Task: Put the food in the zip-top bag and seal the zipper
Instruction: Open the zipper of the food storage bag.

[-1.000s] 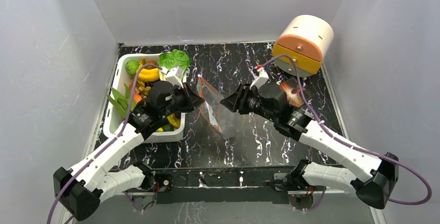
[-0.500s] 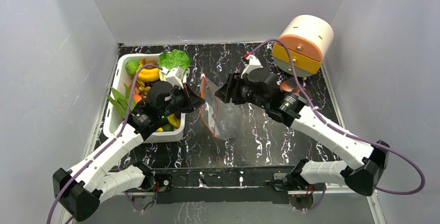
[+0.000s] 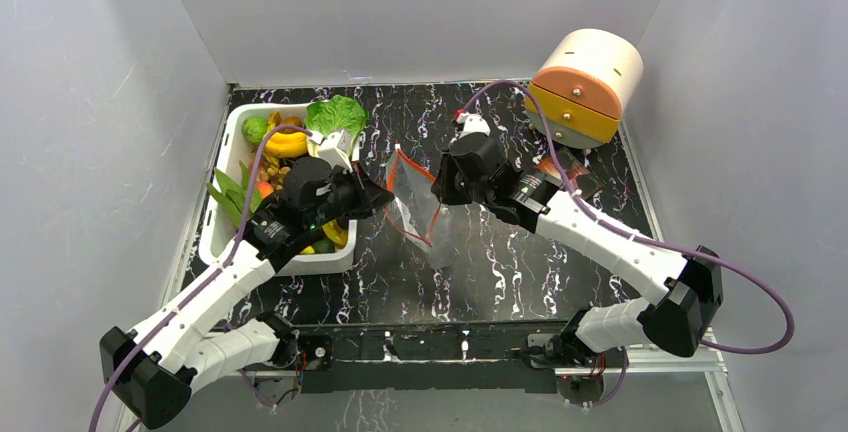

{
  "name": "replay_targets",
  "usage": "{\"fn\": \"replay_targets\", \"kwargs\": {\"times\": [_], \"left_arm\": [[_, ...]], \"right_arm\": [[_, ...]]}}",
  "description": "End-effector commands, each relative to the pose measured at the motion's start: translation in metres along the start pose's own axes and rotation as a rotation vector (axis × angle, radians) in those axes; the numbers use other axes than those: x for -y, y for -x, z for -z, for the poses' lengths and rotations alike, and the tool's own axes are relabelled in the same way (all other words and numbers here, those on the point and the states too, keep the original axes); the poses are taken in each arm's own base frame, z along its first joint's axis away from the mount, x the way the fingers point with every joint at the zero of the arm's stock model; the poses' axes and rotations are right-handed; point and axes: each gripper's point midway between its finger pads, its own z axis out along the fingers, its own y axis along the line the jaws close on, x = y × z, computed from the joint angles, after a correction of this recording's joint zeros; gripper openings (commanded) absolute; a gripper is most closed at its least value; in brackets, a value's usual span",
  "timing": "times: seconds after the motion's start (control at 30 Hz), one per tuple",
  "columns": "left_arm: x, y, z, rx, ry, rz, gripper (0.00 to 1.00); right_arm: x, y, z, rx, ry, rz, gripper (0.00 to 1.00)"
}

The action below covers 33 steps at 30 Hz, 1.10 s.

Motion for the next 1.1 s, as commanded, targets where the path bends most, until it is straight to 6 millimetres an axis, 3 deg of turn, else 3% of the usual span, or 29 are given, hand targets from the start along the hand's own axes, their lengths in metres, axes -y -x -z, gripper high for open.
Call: {"fn": "replay_targets", "kwargs": {"times": [0.0, 0.07, 0.17, 0.33, 0.5, 0.6, 0.67, 0.7, 0.77, 0.97, 1.07], "left_arm": [[0.002, 0.012, 0.016, 0.031, 0.022, -0.077, 0.00], [-0.011, 0.013, 0.019, 0.028, 0.087, -0.125, 0.00], [-0.031, 0.017, 0.024, 0.038, 0.199, -0.179, 0.00], [-0.041, 0.016, 0.025, 0.003, 0.257, -0.222, 0.00], [-0.015, 0.007, 0.019, -0.055, 0.126, -0.187, 0.00], [0.005, 0.005, 0.019, -0.065, 0.016, -0.165, 0.00], [0.014, 0.006, 0.021, -0.056, -0.026, -0.163, 0.10], [0.018, 0.008, 0.025, -0.046, -0.043, -0.166, 0.26], [0.021, 0.011, 0.029, -0.032, -0.057, -0.182, 0.43], [0.018, 0.016, 0.038, -0.017, -0.027, -0.204, 0.66], [0.012, 0.015, 0.041, -0.017, 0.003, -0.208, 0.83]], "right_arm": [[0.017, 0.048, 0.030, 0.180, -0.118, 0.035, 0.05], [0.024, 0.058, 0.044, 0.227, -0.148, 0.041, 0.00], [0.033, 0.070, 0.063, 0.282, -0.185, 0.031, 0.00], [0.035, 0.070, 0.080, 0.299, -0.167, 0.005, 0.00], [0.004, 0.063, 0.077, 0.310, 0.035, -0.025, 0.00], [-0.001, 0.054, 0.070, 0.298, 0.086, -0.044, 0.00], [0.003, 0.052, 0.067, 0.296, 0.070, -0.048, 0.00], [0.005, 0.051, 0.067, 0.298, 0.059, -0.048, 0.00], [0.007, 0.051, 0.068, 0.300, 0.052, -0.045, 0.00], [0.013, 0.043, 0.069, 0.283, 0.038, -0.037, 0.00], [0.016, 0.041, 0.070, 0.280, 0.030, -0.038, 0.00]]}}
